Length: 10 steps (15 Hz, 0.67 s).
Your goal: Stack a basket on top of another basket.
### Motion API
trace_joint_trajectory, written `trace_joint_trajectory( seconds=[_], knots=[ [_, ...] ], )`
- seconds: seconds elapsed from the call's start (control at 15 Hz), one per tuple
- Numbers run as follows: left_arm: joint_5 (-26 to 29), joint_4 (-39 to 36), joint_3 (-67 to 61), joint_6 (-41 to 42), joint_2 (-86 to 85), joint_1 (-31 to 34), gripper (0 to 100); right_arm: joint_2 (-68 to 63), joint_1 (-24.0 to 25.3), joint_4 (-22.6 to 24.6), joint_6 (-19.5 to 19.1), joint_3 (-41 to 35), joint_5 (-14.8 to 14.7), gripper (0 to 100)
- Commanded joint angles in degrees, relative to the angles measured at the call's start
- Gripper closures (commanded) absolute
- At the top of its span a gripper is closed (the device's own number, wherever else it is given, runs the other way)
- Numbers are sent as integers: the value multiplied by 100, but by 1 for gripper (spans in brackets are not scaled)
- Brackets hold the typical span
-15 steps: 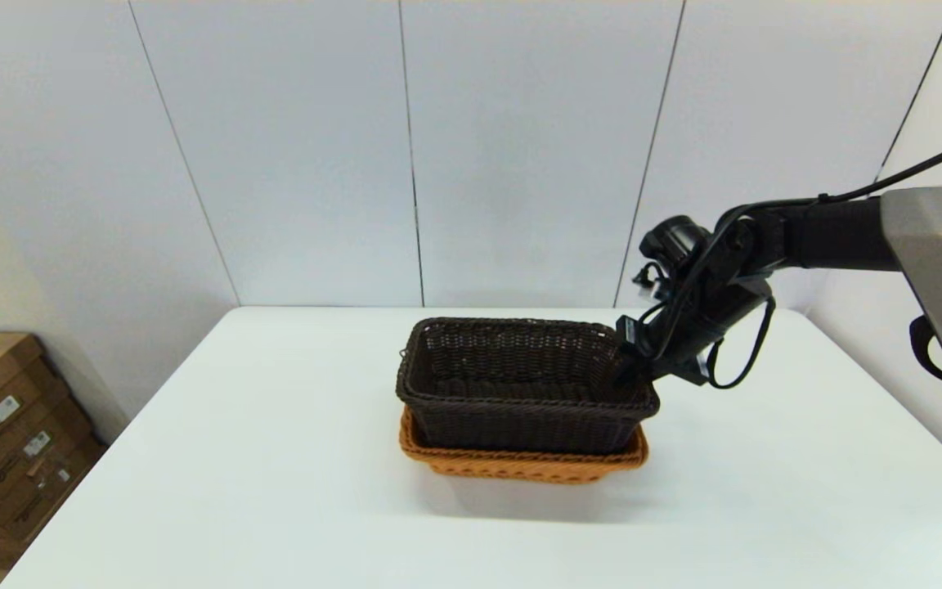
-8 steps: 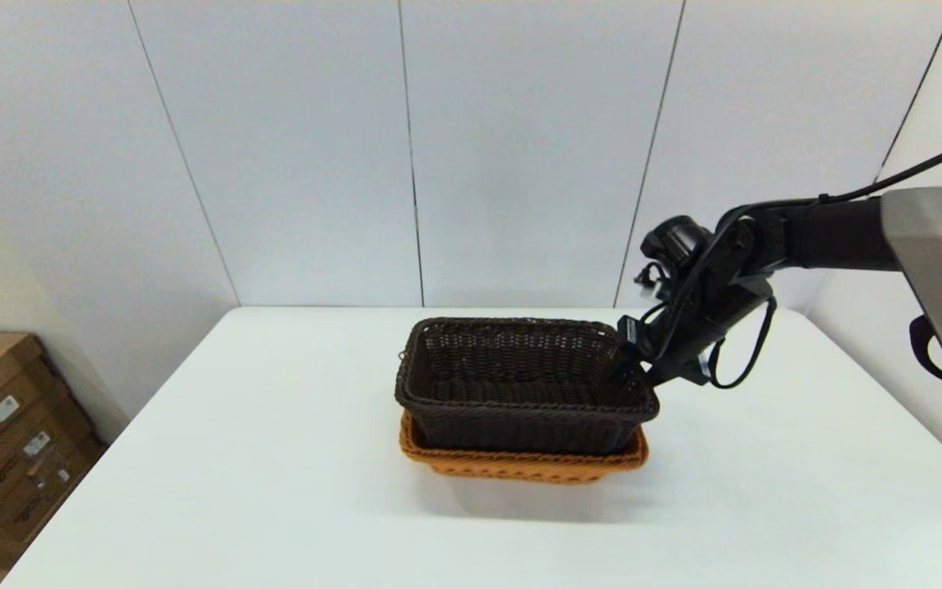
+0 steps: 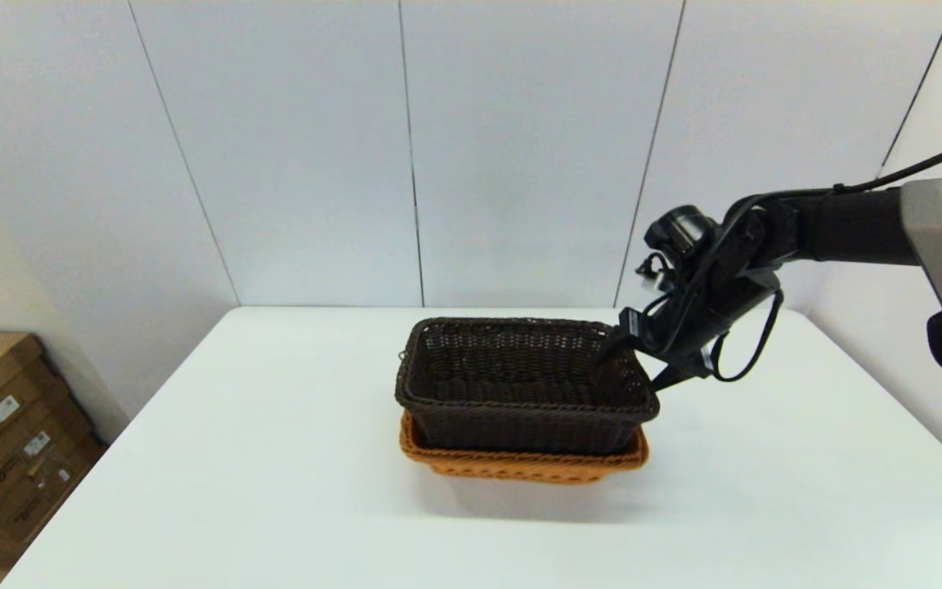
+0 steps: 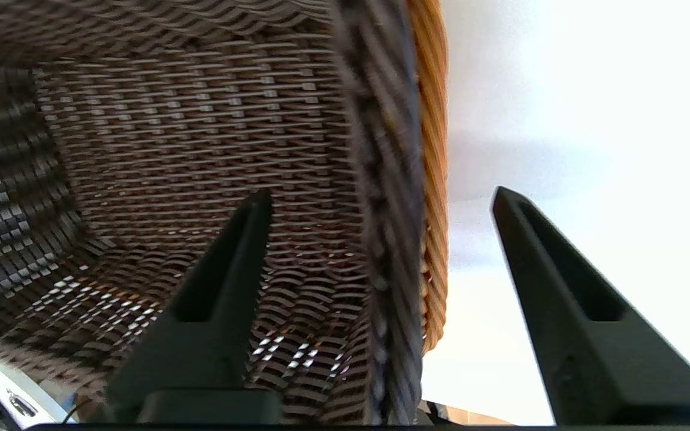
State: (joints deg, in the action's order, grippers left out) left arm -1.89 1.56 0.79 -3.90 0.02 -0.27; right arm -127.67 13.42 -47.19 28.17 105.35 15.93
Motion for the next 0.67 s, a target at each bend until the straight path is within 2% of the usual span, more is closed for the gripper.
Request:
trace_joint_trajectory(
  seconds=[0.07,0.4,0.67],
  knots=[
    [-4,2,0,-5,-11,0,0,296,-41,-36,-5,3,15,0],
    [-4,2,0,-5,-11,0,0,911,-68,-106,-5,-67,77,0],
    [-4,2,0,-5,-11,0,0,2045,-41,-449,-172,-472,165,0]
  ],
)
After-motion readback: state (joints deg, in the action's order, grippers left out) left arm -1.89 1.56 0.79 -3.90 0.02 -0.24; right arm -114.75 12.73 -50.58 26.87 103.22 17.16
